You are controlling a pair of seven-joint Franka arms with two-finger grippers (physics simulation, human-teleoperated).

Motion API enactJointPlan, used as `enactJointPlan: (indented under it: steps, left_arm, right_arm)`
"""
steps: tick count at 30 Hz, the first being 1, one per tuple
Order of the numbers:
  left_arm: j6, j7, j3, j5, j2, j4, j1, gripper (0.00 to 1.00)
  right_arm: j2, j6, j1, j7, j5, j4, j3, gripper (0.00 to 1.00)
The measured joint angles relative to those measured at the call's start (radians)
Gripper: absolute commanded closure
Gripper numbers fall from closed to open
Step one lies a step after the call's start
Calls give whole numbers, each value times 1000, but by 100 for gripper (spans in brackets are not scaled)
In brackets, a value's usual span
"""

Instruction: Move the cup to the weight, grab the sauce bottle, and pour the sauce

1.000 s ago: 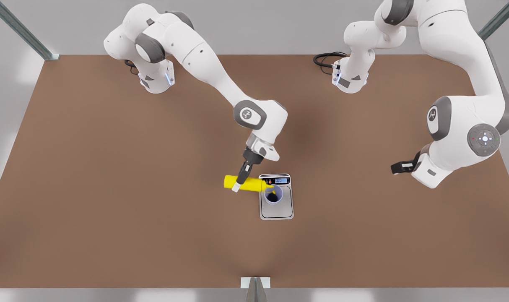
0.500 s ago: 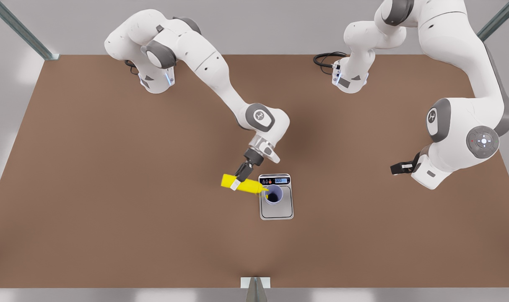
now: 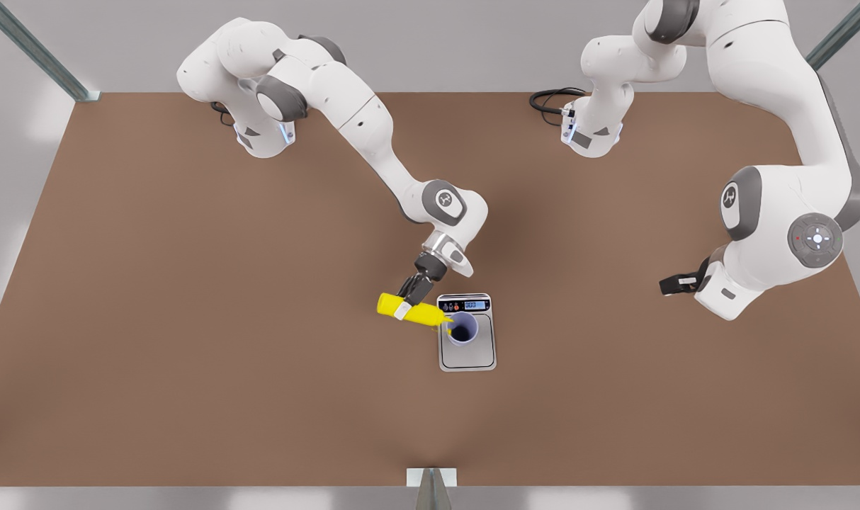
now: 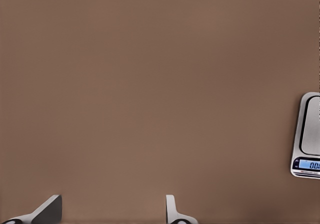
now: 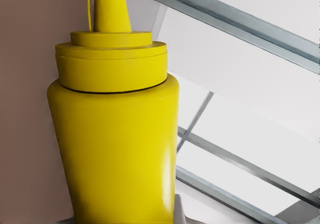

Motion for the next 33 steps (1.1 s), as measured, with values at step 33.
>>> enactJointPlan:
  steps: [33]
  left_arm:
    - [-55,-14,-9,1,-23,5,-4,0]
  right_arm:
    - [-297,341,-611,-931,1443,31,6,40]
